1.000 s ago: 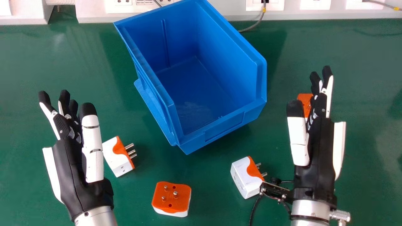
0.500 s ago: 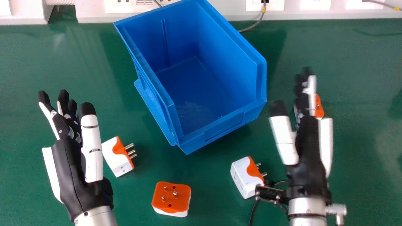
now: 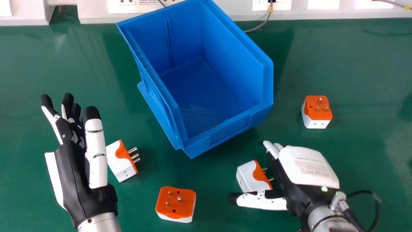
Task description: Pick all objects and put in blue box
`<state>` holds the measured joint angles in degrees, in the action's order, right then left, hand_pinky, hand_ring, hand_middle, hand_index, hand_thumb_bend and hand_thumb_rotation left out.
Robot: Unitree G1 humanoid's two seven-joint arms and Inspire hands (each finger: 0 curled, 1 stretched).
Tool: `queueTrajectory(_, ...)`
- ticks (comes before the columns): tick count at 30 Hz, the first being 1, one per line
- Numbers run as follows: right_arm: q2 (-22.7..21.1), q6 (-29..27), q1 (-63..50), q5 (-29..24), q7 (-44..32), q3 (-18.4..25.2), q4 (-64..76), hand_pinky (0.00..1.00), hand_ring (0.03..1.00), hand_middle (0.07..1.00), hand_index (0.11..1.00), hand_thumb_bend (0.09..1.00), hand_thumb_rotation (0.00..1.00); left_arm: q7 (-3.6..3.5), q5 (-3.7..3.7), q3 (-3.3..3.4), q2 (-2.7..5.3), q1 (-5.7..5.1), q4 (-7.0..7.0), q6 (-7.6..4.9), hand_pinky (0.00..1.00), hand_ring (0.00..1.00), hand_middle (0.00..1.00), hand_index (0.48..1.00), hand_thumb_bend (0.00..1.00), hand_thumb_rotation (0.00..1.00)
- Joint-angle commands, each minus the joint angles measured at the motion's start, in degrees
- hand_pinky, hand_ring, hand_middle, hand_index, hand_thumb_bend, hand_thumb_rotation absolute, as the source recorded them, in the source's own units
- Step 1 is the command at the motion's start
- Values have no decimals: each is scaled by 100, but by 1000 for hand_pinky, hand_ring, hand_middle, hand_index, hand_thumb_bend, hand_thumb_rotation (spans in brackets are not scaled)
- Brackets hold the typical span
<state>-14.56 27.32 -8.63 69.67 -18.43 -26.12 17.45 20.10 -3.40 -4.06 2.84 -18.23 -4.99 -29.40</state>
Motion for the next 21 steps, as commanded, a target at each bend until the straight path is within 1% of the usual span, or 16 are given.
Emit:
queueTrajectory(1,56,74,105,150,-209,-21,216,872,958,936,918,938,463,47,58,-45,495,-68,-133,-65,958,981,980,973,464,734)
queueTrajectory(3,79,114,123,155,-396,-3,223,895,971,944,920,951,438,20,20,-48,478,-67,-124,-92,959,982,980,974,466,731)
queueTrajectory(5,92,133,140,159,-503,13,222,901,974,946,920,953,433,8,9,-52,469,-72,-135,-92,961,983,981,975,464,730)
queueTrajectory(7,114,130,140,148,-533,39,226,952,993,958,913,975,386,14,28,-61,468,-81,-156,-76,973,989,987,984,464,733)
queueTrajectory(9,141,123,144,120,-537,57,205,974,999,961,906,987,363,38,83,-65,469,-91,-157,-61,976,991,990,985,462,743)
queueTrajectory(10,161,121,145,86,-532,69,185,982,1000,963,904,991,354,45,91,-68,474,-98,-158,-53,970,988,987,981,470,746)
queueTrajectory(12,183,104,149,35,-531,83,154,996,1000,966,903,996,339,51,77,-73,485,-107,-165,-45,965,984,982,975,465,744)
queueTrajectory(14,209,88,163,0,-542,85,126,999,1000,965,902,1000,329,37,70,-72,471,-108,-159,-68,964,984,982,975,465,744)
queueTrajectory(16,222,52,179,-31,-511,84,86,1000,1000,964,904,1000,327,34,78,-71,464,-107,-165,-77,966,986,984,978,465,742)
queueTrajectory(17,229,27,188,-54,-471,84,54,1000,1000,963,904,1000,326,37,77,-72,465,-109,-176,-58,968,986,984,978,463,742)
queueTrajectory(18,270,-2,198,-133,-382,99,-2,997,1000,962,904,999,323,46,81,-73,471,-109,-182,-39,967,986,984,978,462,743)
queueTrajectory(19,317,-43,207,-244,-270,122,-67,969,996,962,900,994,301,54,89,-74,475,-110,-183,-29,966,985,982,976,459,744)
queueTrajectory(20,358,-123,221,-413,-112,157,-159,906,985,959,892,986,263,56,80,-75,480,-107,-182,-20,964,983,982,974,462,745)
queueTrajectory(21,379,-184,234,-538,4,181,-227,822,966,953,882,978,225,56,73,-74,484,-102,-178,-17,963,983,981,973,470,743)
